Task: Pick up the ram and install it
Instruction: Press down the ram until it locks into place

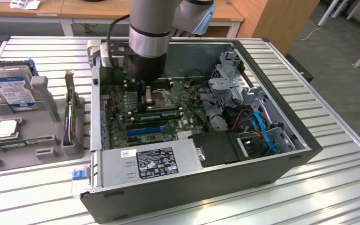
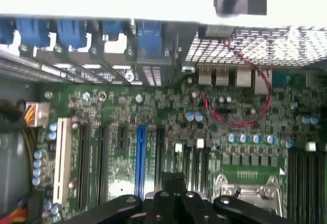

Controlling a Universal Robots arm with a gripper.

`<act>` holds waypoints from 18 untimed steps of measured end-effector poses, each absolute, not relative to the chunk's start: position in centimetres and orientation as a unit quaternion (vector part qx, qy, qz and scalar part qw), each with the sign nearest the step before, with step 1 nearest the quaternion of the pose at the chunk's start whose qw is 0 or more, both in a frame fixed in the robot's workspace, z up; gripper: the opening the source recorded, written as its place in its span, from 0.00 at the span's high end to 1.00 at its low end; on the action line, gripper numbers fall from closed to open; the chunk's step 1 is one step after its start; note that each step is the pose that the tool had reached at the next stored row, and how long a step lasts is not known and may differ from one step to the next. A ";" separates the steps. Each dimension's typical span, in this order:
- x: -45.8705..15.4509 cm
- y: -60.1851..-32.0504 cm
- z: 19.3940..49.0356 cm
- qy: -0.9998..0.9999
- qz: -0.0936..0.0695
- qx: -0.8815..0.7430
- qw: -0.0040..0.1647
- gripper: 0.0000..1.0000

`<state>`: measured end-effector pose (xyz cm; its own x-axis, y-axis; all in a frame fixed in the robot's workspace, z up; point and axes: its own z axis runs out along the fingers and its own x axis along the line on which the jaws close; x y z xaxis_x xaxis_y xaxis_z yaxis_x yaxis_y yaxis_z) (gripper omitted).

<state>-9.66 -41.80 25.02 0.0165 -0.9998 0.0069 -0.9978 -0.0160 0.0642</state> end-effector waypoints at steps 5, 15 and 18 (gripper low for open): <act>-7.4 -41.8 25.0 -0.701 -0.023 0.712 0.028 0.89; -4.4 -41.8 25.5 -0.698 -0.024 0.715 0.029 0.89; -4.4 -41.8 25.6 -0.694 -0.020 0.719 0.026 0.89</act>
